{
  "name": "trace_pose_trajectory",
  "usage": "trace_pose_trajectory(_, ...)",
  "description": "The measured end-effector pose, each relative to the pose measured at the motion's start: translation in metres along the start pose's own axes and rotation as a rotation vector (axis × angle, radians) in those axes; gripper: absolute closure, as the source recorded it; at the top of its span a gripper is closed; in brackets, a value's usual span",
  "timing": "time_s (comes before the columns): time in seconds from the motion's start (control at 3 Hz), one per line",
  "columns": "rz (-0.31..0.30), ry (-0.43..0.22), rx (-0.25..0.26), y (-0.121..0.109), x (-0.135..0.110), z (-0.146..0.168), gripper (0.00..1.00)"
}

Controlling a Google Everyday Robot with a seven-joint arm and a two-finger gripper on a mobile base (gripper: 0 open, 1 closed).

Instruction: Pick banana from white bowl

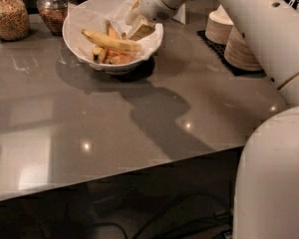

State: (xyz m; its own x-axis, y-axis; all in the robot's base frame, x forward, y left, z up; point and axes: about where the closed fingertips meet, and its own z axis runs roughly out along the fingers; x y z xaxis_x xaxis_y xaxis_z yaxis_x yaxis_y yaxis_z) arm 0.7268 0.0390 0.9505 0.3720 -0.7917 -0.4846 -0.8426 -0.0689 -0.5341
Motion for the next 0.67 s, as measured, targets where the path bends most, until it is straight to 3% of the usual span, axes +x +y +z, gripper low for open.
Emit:
trace_pose_trajectory(0.33,-0.006,-0.007,-0.045,0.006,0.001,0.022,0.53)
trace_pose_trajectory(0.67,-0.011,-0.015,-0.081,0.008,0.000,0.042,0.44)
